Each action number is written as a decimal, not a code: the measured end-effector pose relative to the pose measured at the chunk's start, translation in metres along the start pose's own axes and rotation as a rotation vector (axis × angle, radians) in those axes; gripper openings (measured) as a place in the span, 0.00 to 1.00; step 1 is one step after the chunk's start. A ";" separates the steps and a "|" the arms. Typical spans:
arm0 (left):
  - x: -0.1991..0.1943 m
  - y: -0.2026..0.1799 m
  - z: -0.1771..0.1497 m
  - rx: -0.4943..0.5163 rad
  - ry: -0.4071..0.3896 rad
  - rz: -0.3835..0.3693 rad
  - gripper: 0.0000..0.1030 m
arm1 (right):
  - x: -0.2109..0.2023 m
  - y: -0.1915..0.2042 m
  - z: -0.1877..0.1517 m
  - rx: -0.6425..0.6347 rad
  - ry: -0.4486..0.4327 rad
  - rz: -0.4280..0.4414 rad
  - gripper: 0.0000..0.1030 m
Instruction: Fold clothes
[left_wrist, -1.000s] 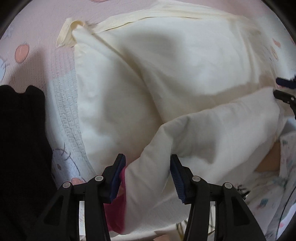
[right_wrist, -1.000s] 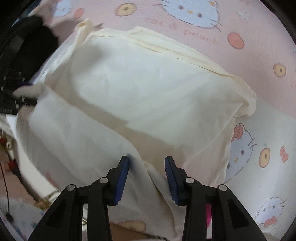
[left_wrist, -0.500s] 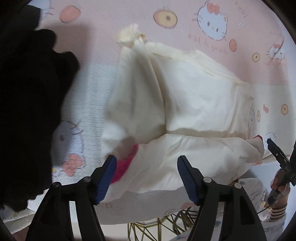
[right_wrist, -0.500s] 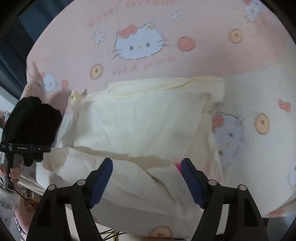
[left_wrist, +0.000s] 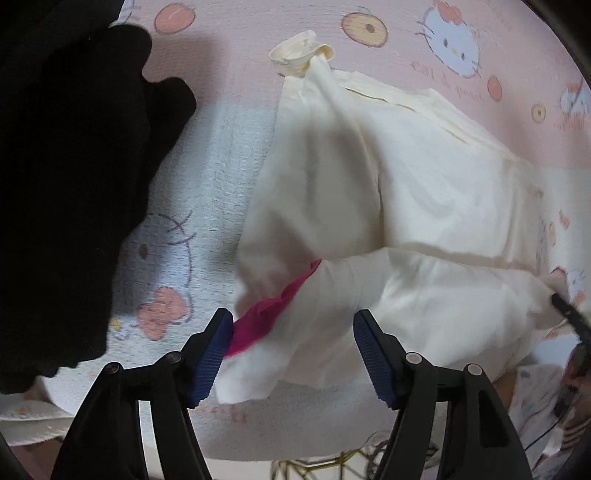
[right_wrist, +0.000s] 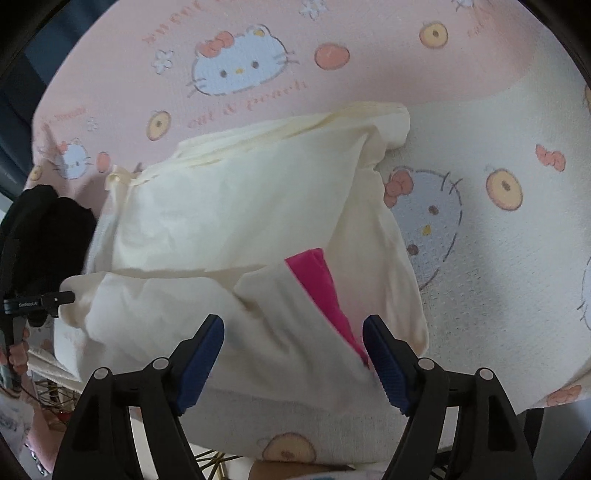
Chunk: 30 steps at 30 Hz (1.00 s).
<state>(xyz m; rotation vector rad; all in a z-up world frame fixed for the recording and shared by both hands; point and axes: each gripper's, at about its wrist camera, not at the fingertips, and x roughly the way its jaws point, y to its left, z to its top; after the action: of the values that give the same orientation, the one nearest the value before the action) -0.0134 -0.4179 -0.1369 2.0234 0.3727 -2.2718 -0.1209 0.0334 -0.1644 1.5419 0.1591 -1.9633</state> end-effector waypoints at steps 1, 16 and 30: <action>0.001 0.001 0.001 -0.006 -0.016 0.005 0.53 | 0.008 0.000 0.002 0.013 0.013 -0.004 0.65; 0.024 0.034 0.020 -0.136 -0.004 0.160 0.36 | 0.028 -0.027 0.015 0.243 -0.017 -0.170 0.24; -0.029 0.023 -0.026 -0.339 -0.063 -0.416 0.58 | -0.040 0.001 -0.017 0.452 -0.178 0.106 0.75</action>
<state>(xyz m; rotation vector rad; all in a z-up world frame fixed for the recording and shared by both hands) 0.0201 -0.4376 -0.1143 1.8275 1.1797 -2.2693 -0.1014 0.0563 -0.1334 1.5916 -0.4609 -2.1327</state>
